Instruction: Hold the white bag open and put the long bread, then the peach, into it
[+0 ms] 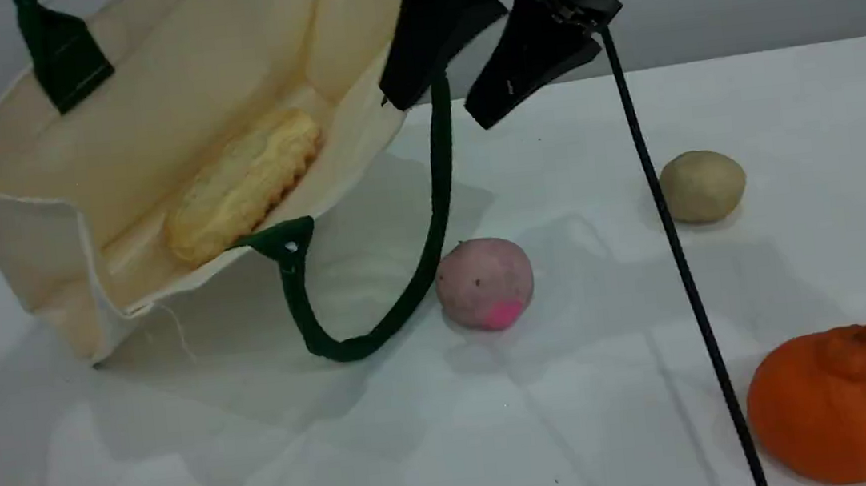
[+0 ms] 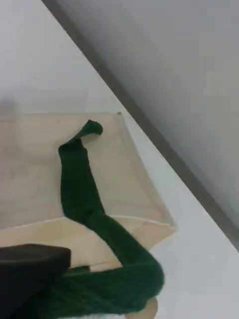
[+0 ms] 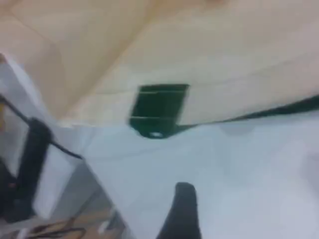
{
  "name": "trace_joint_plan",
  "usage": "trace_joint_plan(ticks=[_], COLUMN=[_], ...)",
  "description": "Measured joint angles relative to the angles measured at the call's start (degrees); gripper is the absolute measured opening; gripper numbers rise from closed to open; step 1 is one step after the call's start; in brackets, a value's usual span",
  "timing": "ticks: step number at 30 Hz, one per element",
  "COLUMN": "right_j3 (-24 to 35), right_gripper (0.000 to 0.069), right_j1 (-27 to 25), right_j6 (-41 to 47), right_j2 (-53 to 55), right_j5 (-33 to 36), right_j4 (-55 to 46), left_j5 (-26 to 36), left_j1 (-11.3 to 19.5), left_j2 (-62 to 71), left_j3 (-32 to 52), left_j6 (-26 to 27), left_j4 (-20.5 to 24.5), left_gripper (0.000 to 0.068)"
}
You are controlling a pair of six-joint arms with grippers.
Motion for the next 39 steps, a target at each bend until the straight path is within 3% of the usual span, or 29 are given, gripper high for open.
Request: trace_joint_plan(ticks=[8,18,28,39], right_j3=[0.1,0.1,0.1,0.1], right_gripper=[0.0593,0.0593,0.0593,0.0593], right_j1=[0.0,0.7,1.9,4.6], right_j6=[1.8,1.8,1.8,1.8], right_j2=[2.6,7.5,9.4,11.4], right_j5=[-5.9,-7.6,-11.1,-16.1], right_j4=[-5.8,-6.8,-6.8,-6.7], left_j5=[0.2,0.2,0.1,0.1], left_j1=[0.0,0.0,0.0,1.2], left_j2=[0.0,0.0,0.0,0.0], left_j3=[0.0,0.0,0.0,0.0], left_j6=[0.1,0.1,-2.2,-3.1], left_j4=[-0.2,-0.1,6.2,5.5], left_gripper=[0.0081,0.0081,0.0081,0.0081])
